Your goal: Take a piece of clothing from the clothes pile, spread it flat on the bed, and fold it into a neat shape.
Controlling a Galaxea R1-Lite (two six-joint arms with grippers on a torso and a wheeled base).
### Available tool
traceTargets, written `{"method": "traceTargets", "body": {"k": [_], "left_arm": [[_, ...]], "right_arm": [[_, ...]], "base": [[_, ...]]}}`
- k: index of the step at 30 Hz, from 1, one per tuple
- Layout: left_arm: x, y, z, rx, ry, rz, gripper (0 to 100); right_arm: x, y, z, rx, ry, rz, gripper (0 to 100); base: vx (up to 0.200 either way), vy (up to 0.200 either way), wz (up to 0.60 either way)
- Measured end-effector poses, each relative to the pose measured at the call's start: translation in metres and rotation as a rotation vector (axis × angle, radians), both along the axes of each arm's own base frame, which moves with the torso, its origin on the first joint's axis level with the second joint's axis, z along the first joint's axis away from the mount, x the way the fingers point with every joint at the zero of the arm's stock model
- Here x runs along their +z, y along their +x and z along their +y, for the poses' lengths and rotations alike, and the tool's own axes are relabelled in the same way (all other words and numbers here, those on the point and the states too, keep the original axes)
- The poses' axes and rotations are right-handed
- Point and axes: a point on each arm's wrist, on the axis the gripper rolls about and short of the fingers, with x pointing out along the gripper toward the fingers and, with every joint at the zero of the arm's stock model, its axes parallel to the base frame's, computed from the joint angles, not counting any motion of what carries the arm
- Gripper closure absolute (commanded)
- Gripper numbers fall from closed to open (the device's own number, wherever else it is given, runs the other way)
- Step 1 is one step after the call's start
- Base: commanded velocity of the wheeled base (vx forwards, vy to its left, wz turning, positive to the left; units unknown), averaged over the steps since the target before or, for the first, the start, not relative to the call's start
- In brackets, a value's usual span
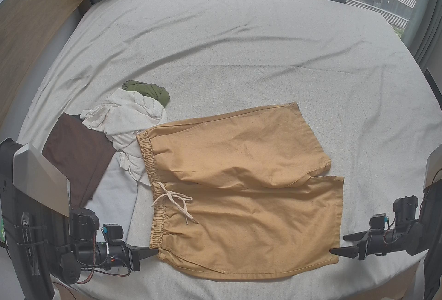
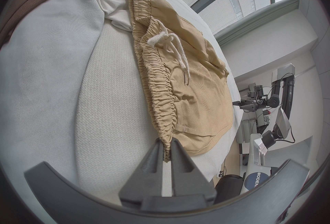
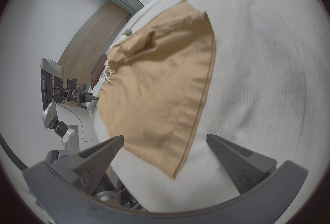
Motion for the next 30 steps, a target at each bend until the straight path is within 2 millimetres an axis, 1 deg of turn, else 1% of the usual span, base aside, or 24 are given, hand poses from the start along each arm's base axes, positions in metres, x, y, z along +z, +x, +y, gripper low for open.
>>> {"method": "traceTargets", "body": {"k": [6, 15, 22, 23, 30], "left_arm": [[0.000, 0.000, 0.000, -0.002, 0.000, 0.000, 100], [0.000, 0.000, 0.000, -0.001, 0.000, 0.001, 100], [0.000, 0.000, 0.000, -0.002, 0.000, 0.002, 100], [-0.001, 0.000, 0.000, -0.002, 0.000, 0.003, 100], [-0.001, 0.000, -0.001, -0.006, -0.002, 0.005, 100]], "right_arm": [[-0.005, -0.003, -0.002, -0.003, 0.001, 0.037, 0], [-0.015, -0.003, 0.010, 0.060, 0.005, 0.079, 0], [-0.019, -0.004, 0.014, 0.080, 0.007, 0.096, 0], [-0.019, -0.004, 0.014, 0.081, 0.008, 0.097, 100], [-0.021, -0.005, 0.016, 0.085, 0.006, 0.120, 100]], "base": [[0.000, 0.000, 0.00], [0.000, 0.000, 0.00], [0.000, 0.000, 0.00], [0.000, 0.000, 0.00], [0.000, 0.000, 0.00]]}}
